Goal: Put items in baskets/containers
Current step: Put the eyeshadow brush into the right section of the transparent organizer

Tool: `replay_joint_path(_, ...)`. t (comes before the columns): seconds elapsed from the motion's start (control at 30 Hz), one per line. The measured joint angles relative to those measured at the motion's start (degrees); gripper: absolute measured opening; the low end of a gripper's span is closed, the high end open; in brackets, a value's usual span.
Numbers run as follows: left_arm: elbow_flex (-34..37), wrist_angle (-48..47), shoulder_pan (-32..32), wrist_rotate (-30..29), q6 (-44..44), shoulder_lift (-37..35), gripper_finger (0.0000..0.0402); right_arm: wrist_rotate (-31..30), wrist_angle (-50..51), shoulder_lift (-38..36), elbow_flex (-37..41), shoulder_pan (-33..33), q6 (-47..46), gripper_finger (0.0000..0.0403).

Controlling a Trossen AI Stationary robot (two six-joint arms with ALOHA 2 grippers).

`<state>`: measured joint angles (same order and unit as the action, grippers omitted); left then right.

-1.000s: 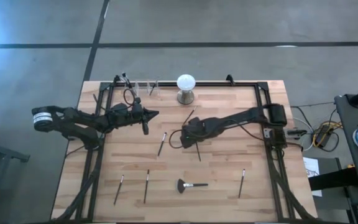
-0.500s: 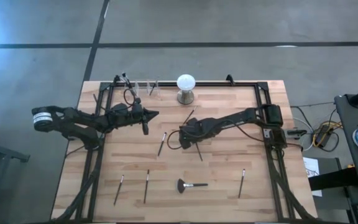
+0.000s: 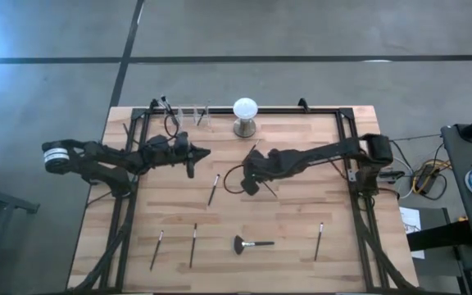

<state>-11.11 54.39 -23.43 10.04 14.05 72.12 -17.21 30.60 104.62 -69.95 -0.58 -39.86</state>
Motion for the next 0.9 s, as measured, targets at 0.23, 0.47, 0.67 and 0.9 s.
replay_joint_path(0.23,-0.93,0.16,2.12,0.47,5.12,0.0,0.0023,1.73,-23.25,-10.49,12.05,-3.46,13.52,0.0008)
replay_joint_path(0.47,-4.91,-0.14,5.62,1.35,8.11,0.15,0.0086,12.11,-52.64,-17.39,22.09,-8.49,21.82,0.0008)
replay_joint_path(0.67,-9.79,0.26,10.61,0.29,5.22,0.48,0.0122,17.6,-67.22,-16.96,23.82,-9.19,23.55,0.0008)
replay_joint_path(0.9,-13.59,1.3,13.83,-6.6,3.41,2.52,0.0131,19.95,-70.18,-16.64,22.3,-8.57,25.65,0.0008)
